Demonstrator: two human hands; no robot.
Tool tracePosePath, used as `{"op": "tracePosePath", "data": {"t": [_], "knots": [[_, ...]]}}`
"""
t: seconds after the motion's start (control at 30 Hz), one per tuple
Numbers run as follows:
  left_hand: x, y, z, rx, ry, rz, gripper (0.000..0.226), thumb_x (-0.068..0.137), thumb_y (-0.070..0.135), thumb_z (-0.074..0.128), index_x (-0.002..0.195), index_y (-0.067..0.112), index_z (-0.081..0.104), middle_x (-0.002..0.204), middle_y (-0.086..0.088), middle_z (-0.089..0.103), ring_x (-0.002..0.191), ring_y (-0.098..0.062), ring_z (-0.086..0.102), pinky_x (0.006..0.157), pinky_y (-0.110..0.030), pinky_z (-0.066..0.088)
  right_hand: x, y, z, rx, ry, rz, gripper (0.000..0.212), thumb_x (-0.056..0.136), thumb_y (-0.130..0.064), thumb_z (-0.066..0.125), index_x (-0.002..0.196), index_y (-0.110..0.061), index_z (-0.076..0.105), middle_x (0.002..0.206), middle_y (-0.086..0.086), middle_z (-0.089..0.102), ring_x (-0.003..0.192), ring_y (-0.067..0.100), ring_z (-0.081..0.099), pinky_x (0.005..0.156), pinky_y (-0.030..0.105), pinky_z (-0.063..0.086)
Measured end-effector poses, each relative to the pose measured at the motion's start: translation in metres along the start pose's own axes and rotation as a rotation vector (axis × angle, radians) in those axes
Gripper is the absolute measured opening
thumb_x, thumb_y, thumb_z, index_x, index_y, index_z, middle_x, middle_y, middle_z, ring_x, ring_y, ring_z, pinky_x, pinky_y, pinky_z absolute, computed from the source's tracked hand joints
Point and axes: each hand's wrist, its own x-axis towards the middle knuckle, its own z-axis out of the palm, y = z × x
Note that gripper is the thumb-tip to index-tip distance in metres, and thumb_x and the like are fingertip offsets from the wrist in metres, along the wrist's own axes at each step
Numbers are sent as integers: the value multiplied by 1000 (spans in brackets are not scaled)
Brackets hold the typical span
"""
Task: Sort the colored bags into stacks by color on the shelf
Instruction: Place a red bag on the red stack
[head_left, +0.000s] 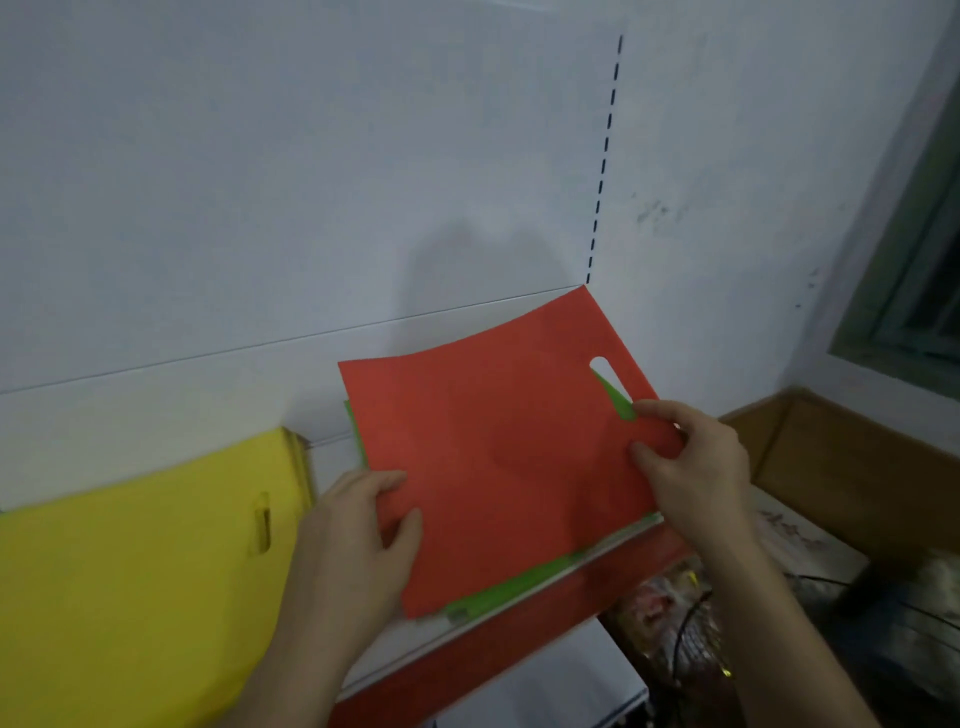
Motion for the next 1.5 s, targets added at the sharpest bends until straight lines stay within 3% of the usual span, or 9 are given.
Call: {"op": "tracePosePath", "data": {"t": [0.13,0.27,0.37,0.5,0.73,0.9,1.23,1.37,1.5], "knots": [[3,4,2,138,-54,-3,43,82,38,67,118,14,67,113,6,62,111,-16,56,97,-20,35,3,-2,5,-78,-18,-49,44,82,-7,70,123,-23,69,126,2,67,120,25,59,100,36,48],[2,4,-13,106,4,-37,44,83,35,71,123,17,64,122,10,60,114,-13,56,98,-20,35,0,-2,9,-10,-48,-51,42,80,-10,72,118,-28,71,103,-3,73,79,13,67,74,29,52],[-1,-2,-36,68,84,-70,45,81,24,75,124,20,63,124,11,59,105,-15,60,95,-33,47,-8,-14,15,91,-78,-59,40,81,-10,70,115,-31,72,91,-8,73,61,7,63,58,29,50],[-17,-23,-74,72,157,-103,52,78,6,71,126,25,61,124,15,58,98,-11,58,87,-31,46,-29,-42,32,194,-143,-106,38,81,-10,71,111,-33,73,90,-15,72,74,14,69,68,43,58],[-69,-83,-165,157,353,-200,57,78,-1,68,127,28,61,116,15,61,91,0,57,82,-18,40,-88,-113,93,332,-345,-239,40,83,-5,73,107,-36,73,86,-14,75,69,9,70,65,44,60],[-121,-128,-246,208,560,-281,35,84,2,68,105,31,68,102,16,67,89,-10,64,83,-33,50,-152,-178,145,439,-519,-282,40,86,-8,70,106,-43,70,88,-11,74,72,16,72,62,48,61],[-209,-221,-396,374,693,-410,25,84,8,73,91,30,63,99,9,60,83,-4,57,75,-16,40,-299,-299,229,492,-626,-391,38,85,-5,73,107,-37,67,94,-13,71,79,9,67,65,38,59],[-231,-257,-438,401,749,-450,25,81,8,75,81,27,59,99,4,57,81,-14,60,76,-25,43,-350,-332,256,513,-652,-394,38,85,-5,74,105,-36,67,93,-16,72,81,7,68,64,31,59],[-242,-288,-469,408,734,-458,28,82,3,72,75,26,58,95,10,56,82,-11,59,73,-17,39,-387,-358,281,495,-638,-372,35,84,-9,76,104,-37,67,89,-16,70,77,5,67,61,15,53]]}}
